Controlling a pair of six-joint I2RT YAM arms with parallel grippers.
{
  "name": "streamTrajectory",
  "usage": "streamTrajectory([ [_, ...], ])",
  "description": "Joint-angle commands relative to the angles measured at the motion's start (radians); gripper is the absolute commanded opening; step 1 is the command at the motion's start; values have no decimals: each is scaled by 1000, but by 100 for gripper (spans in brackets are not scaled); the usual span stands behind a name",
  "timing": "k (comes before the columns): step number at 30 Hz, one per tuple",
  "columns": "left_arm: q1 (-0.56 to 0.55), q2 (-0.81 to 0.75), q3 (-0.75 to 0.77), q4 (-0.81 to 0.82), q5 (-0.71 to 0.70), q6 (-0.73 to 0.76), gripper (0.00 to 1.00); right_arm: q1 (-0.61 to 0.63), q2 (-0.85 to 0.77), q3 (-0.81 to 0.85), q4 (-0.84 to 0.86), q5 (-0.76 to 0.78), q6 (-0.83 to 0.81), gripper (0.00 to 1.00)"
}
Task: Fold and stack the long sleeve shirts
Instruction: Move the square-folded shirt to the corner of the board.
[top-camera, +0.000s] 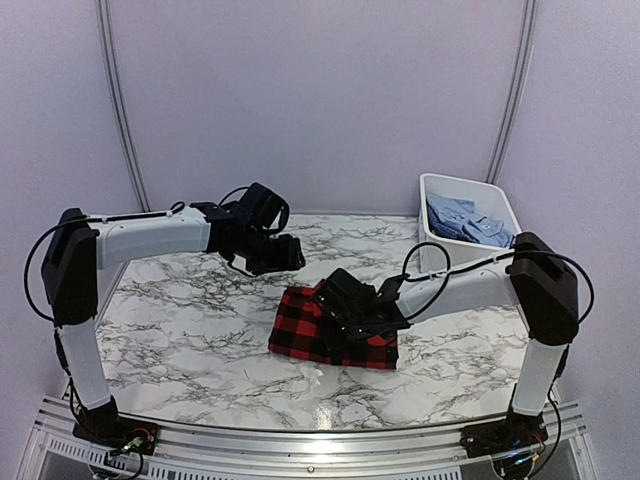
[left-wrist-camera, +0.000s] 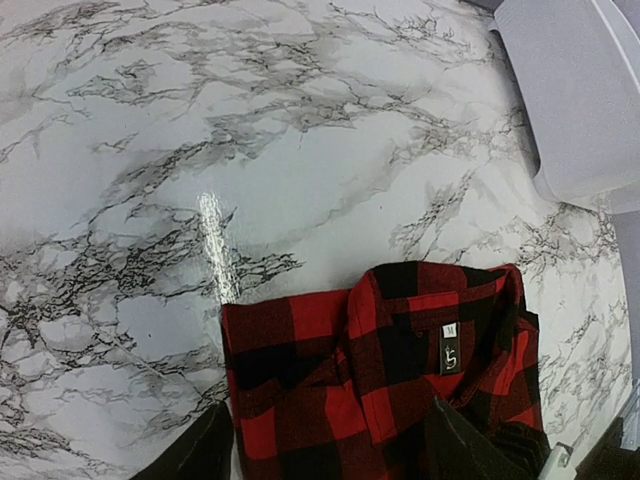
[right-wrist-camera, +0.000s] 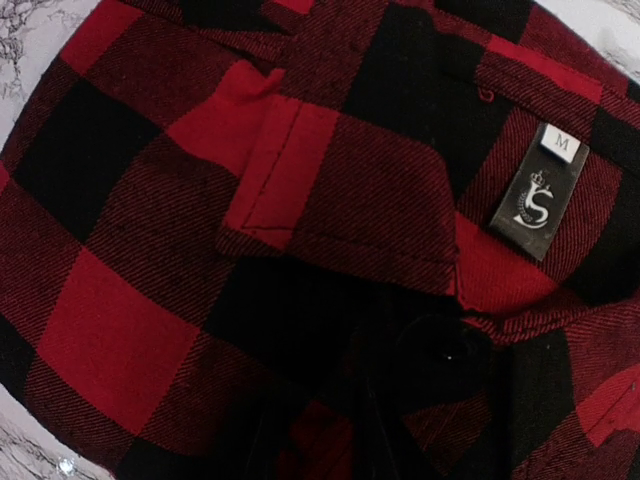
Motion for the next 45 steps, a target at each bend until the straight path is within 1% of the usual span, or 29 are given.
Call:
streamTrajectory([
  [1,-4,-50,-37,-9,9,-15,68,3,18,-31,1,-24,37,30],
  [7,6,-85,-113,-5,9,-13,69,1,-92,-24,-15,-4,36,44],
  [9,11,-89,-152,-6,40,-3,76,0,-133,-21,-23,2,34,49],
  [13,13,-96,-235,-6,82,10,83,-24,-211,-16,-36,16,27,57],
  [15,11,-93,-271,4,120,26,85,-46,-260,-19,-35,19,19,62],
  [18,9,-93,-317,49,180,48,89,-88,-319,-29,-26,17,1,67],
  [21,6,-70,-324,83,221,67,92,-139,-373,-44,-11,16,-22,73],
  [25,6,-16,-319,158,287,71,93,-206,-420,-57,1,-11,-48,76],
  [27,5,18,-307,177,303,65,92,-230,-436,-62,3,-19,-57,77],
  [30,-5,57,-293,191,328,53,88,-262,-457,-71,0,-32,-62,77],
  [35,-36,89,-262,191,335,45,74,-282,-488,-88,-1,-35,-70,77],
  [38,-58,117,-227,190,332,35,68,-286,-493,-88,-2,-34,-74,77],
  [45,-136,197,-116,191,314,-4,65,-286,-505,-75,-20,-34,-92,78],
])
